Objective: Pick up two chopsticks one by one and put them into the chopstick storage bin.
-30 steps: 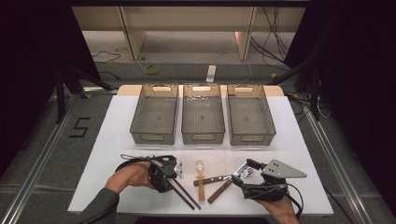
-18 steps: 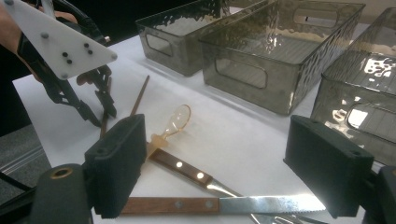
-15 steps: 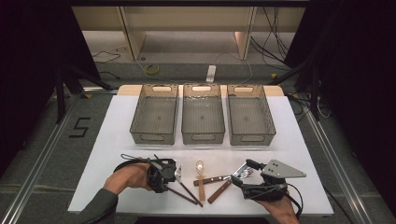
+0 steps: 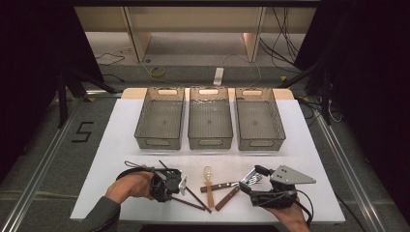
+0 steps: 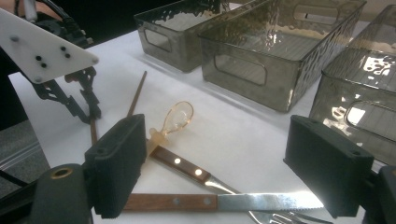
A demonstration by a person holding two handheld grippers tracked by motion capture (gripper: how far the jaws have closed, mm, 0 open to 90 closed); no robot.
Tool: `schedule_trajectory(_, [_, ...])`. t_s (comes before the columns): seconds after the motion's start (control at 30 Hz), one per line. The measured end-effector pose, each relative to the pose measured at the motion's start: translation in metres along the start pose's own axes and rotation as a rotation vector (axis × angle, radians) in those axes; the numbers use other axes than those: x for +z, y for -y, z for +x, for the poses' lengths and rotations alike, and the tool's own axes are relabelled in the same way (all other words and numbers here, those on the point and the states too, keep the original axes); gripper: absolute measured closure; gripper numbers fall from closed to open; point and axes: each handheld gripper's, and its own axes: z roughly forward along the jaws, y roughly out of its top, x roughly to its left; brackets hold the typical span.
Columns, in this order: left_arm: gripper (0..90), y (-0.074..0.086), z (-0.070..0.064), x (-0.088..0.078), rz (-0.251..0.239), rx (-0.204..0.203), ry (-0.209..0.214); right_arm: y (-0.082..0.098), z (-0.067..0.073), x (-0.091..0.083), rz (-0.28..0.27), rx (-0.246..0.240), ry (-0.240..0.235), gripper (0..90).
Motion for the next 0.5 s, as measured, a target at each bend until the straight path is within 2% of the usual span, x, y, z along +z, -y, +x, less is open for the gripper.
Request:
schedule_trajectory(0.07, [78.7, 0.0011, -0.0007, 0.0004, -0.010, -0.001, 0.006, -0.0001, -0.0004, -0.0003, 0.000, 0.004, -0.002, 21.4])
schedule_trajectory(0.1, [78.7, 0.0016, -0.0002, -0.0002, -0.002, 0.013, 0.009, -0.0001, -0.0003, -0.0002, 0.000, 0.004, -0.001, 21.4])
schedule_trajectory(0.17, [79.4, 0.0023, -0.0026, 0.0006, -0.017, 0.006, 0.006, 0.0001, 0.0001, 0.0001, 0.003, 0.003, 0.000, 21.3])
schedule_trajectory(0.23, [81.2, 0.0030, -0.0032, -0.0003, -0.004, 0.034, 0.016, 0.0002, 0.0003, 0.0005, 0.006, 0.004, -0.003, 21.3])
schedule_trajectory(0.33, [82.8, 0.0038, -0.0048, 0.0001, -0.017, 0.025, 0.026, 0.0003, 0.0003, 0.0005, 0.006, 0.003, -0.004, 21.3])
schedule_trajectory(0.5, [84.1, 0.0057, -0.0052, -0.0007, -0.012, 0.042, 0.041, 0.0002, 0.0007, 0.0003, 0.003, 0.003, -0.010, 21.1])
